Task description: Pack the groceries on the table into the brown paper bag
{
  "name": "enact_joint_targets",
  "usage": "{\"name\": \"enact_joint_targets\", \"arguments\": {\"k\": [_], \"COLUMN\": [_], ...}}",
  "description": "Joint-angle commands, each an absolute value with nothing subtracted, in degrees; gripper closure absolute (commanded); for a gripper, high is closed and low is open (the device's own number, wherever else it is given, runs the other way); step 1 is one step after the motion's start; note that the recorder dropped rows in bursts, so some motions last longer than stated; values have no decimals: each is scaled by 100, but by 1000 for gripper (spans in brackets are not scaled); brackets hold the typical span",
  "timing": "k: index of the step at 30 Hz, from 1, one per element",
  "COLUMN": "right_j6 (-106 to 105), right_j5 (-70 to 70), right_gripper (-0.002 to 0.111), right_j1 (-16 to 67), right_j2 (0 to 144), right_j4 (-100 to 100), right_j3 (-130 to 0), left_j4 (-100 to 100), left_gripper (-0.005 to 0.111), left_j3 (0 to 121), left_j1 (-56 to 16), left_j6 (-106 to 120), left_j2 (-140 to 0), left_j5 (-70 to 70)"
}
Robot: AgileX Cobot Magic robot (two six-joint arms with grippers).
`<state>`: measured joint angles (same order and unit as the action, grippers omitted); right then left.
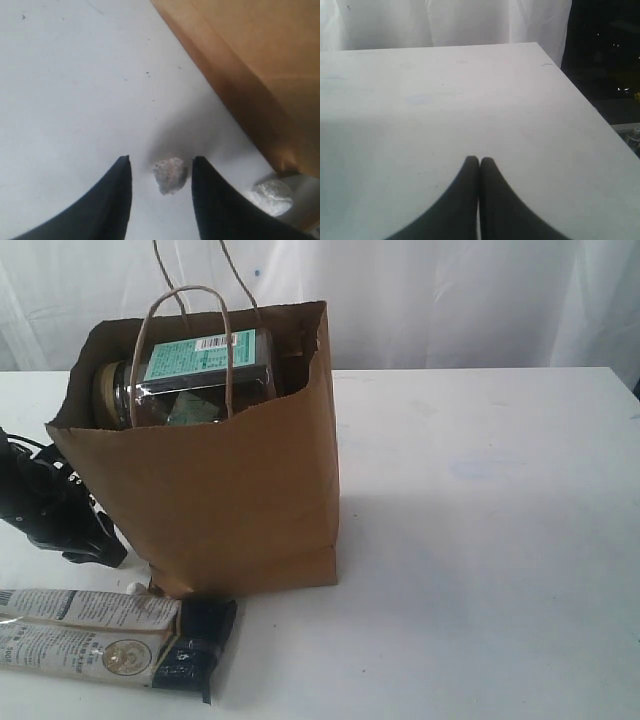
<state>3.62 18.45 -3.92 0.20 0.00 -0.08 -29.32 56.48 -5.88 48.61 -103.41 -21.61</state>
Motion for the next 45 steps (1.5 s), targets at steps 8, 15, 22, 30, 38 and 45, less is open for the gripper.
{"name": "enact_joint_targets", "arguments": {"k": [8,15,22,30,38,45], "right_j6": [372,372,372,372,372,372], "right_j5": [1799,1799,1799,1799,1799,1799], "right_gripper": [108,108,108,108,108,108], "right_j1": [-403,-403,-403,-403,-403,-403], "right_j2": [0,0,0,0,0,0], "right_j4": [0,0,0,0,0,0], "right_j3": [0,0,0,0,0,0], "left_j4": [-3038,-3038,-2976,-1113,545,-612], "left_gripper": [79,103,107,107,107,107], "left_j3": [5676,5676,6014,6917,7155,7211], "left_j1": [-603,-603,-603,-603,-603,-603], "left_j6": [4880,4799,4512,2764,1003,1374], "left_j2": [-10340,-10340,-10327,-10302,-9336,-7847], "left_j5": [-2272,-2298,-2854,-4363,-4411,-4156]}}
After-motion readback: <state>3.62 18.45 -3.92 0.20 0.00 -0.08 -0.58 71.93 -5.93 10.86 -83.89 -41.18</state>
